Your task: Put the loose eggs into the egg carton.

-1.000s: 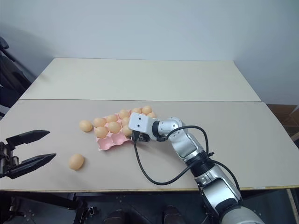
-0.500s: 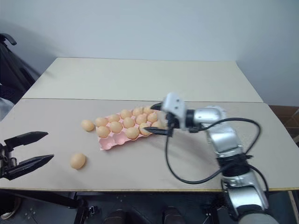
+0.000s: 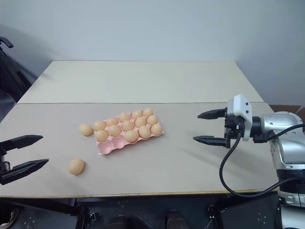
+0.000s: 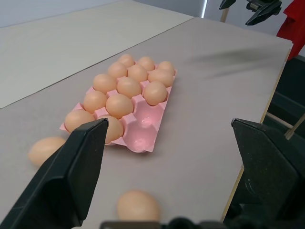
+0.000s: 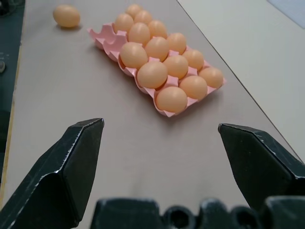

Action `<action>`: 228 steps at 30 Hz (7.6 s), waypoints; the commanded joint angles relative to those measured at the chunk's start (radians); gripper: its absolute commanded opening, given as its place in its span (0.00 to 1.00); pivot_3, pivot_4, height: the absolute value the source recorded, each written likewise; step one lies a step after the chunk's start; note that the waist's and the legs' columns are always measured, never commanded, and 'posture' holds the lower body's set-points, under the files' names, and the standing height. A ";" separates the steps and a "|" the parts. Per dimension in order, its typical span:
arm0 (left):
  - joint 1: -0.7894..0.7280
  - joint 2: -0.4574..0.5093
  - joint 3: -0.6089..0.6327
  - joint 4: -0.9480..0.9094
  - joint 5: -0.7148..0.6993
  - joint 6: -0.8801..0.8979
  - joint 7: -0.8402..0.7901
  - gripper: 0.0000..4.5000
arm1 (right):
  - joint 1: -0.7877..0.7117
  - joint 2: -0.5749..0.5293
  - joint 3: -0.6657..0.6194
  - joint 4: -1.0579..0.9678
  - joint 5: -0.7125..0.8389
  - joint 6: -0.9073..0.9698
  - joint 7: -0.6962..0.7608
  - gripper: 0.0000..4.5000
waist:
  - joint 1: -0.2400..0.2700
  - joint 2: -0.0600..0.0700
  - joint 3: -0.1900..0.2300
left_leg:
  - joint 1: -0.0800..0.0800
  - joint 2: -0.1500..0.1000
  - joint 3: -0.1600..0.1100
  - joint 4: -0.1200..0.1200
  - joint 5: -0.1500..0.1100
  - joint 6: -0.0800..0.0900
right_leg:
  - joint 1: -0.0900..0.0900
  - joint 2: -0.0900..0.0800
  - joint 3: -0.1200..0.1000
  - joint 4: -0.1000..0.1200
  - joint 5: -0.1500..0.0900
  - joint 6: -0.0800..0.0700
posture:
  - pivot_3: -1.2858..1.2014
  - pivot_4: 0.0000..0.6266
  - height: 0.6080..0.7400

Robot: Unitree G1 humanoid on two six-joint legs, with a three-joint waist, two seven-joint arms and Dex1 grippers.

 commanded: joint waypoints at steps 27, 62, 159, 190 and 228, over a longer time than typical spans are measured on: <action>-0.163 -0.017 -0.552 0.144 0.568 -0.300 0.238 1.00 | -0.003 -0.051 0.040 -0.167 0.154 -0.006 0.143 0.99 | 0.017 0.000 0.000 | 0.000 0.000 0.000 0.001 0.000 0.000 | 0.001 0.000 0.000 0.000 0.000 0.000 | 0.52 0.24 1.00; -0.657 -0.235 -0.809 0.187 0.457 -0.209 0.329 0.55 | -0.004 0.040 0.029 -0.173 0.096 -0.018 -0.118 1.00 | 0.041 0.000 0.000 | -0.001 -0.001 -0.001 0.003 0.000 0.000 | 0.002 0.000 -0.001 0.001 0.000 0.000 | 0.52 0.24 1.00; -1.083 -0.261 -0.767 1.392 0.740 -0.720 0.260 0.99 | 0.036 -0.010 -0.053 -0.264 0.182 0.024 -0.127 1.00 | 0.039 -0.001 -0.001 | -0.003 -0.001 -0.002 0.004 0.000 0.000 | 0.001 0.000 -0.002 0.001 0.000 0.000 | 0.52 0.24 1.00; -0.758 -0.186 -0.753 0.529 0.449 -0.376 -0.041 0.54 | 0.036 0.005 -0.033 -0.261 0.186 0.018 -0.124 1.00 | 0.041 -0.001 -0.001 | -0.003 -0.001 -0.003 0.005 0.000 0.000 | 0.001 0.000 -0.003 0.002 0.000 0.001 | 0.52 0.24 1.00; -0.531 -0.012 -0.409 0.246 0.181 -0.106 0.016 0.99 | 0.062 0.018 -0.047 -0.236 0.182 0.029 -0.158 1.00 | 0.033 -0.001 -0.001 | -0.003 -0.001 -0.003 0.004 0.000 0.000 | 0.000 0.000 -0.003 0.001 0.000 0.001 | 0.52 0.24 1.00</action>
